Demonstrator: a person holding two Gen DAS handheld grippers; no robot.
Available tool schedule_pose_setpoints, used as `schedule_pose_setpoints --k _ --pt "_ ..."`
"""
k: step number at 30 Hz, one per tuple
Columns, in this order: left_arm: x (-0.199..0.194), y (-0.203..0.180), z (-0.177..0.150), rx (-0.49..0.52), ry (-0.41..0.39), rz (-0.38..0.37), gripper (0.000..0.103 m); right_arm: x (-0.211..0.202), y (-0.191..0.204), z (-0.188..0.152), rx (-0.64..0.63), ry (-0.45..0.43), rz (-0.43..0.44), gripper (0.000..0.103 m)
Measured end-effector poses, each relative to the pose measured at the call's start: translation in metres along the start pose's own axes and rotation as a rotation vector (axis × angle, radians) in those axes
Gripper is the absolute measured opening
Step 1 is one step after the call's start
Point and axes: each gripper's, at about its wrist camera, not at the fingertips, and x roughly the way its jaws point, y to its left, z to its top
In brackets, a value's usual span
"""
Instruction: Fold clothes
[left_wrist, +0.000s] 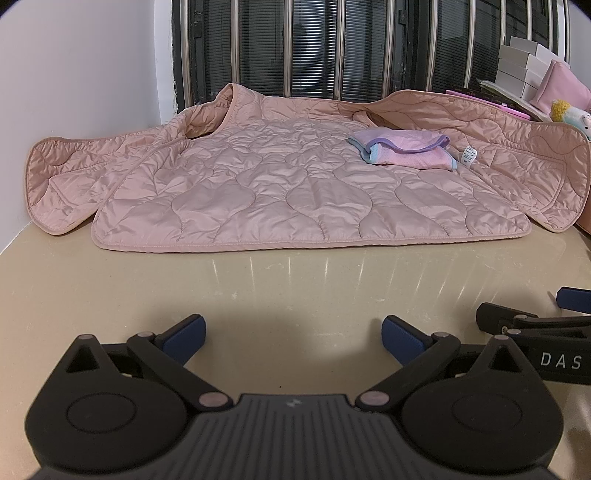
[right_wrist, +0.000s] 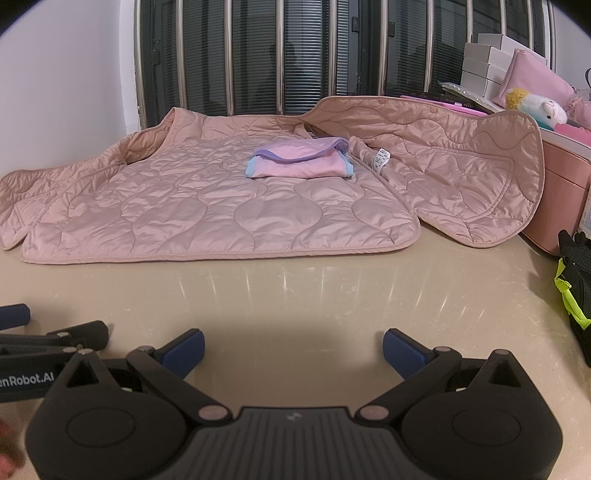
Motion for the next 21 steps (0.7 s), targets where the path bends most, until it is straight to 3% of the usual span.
schedule_pose_setpoints --k 21 --pt "0.0022 -0.0035 -0.0032 -0.001 0.001 0.002 0.102 0.0 0.0 0.0 0.0 0.0 0.0 0.103"
